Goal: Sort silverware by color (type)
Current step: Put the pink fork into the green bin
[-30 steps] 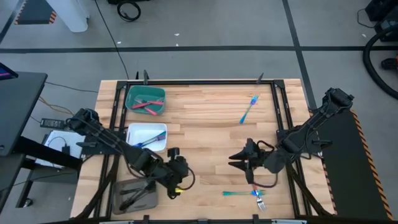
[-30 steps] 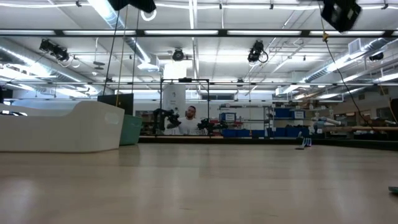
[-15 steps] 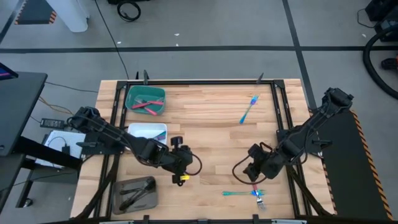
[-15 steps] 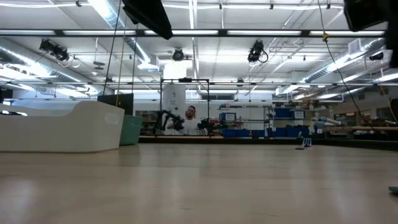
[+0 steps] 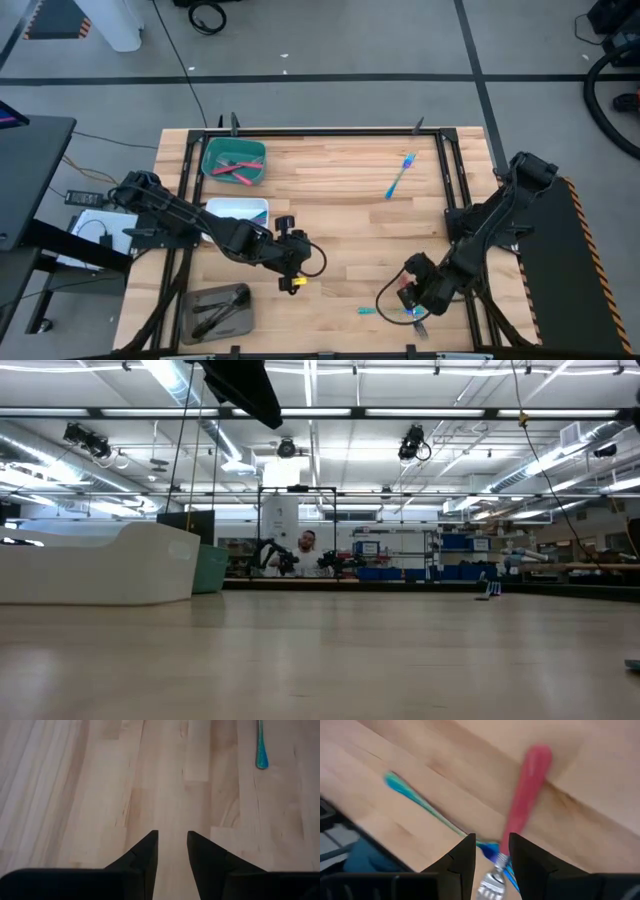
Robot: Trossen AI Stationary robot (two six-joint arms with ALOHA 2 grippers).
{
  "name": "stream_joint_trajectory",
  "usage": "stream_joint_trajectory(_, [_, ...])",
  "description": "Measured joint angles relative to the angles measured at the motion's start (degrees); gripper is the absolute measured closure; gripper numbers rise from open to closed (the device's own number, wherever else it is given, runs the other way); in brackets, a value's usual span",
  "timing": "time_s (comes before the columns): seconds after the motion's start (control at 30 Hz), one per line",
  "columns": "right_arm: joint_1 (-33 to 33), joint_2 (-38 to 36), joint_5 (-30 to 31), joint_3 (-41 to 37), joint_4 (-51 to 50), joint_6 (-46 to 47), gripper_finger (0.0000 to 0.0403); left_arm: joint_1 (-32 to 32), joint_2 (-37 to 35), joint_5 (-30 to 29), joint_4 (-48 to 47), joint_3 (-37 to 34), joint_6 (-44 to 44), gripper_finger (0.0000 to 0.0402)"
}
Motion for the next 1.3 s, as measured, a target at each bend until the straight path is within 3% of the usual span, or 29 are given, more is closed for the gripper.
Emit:
stream_joint_trajectory(0.73, [-0.3,11.6,-6.9,0.5,3.3,2.1,0.028,0.2,0.0,0.0,0.4,0.0,0.0,0.0287])
stream_joint_trajectory(1.03, [-2.0,11.8,-4.1,0.6,-0.4,0.3,0.0283,0.3,0.0,0.0,0.6,0.0,2.3,0.0287])
stream_joint_trajectory(1.3, [-4.0,11.8,-0.8,0.5,-2.0,-3.8,0.0341,0.3,0.0,0.0,0.9,0.0,2.4,0.0287])
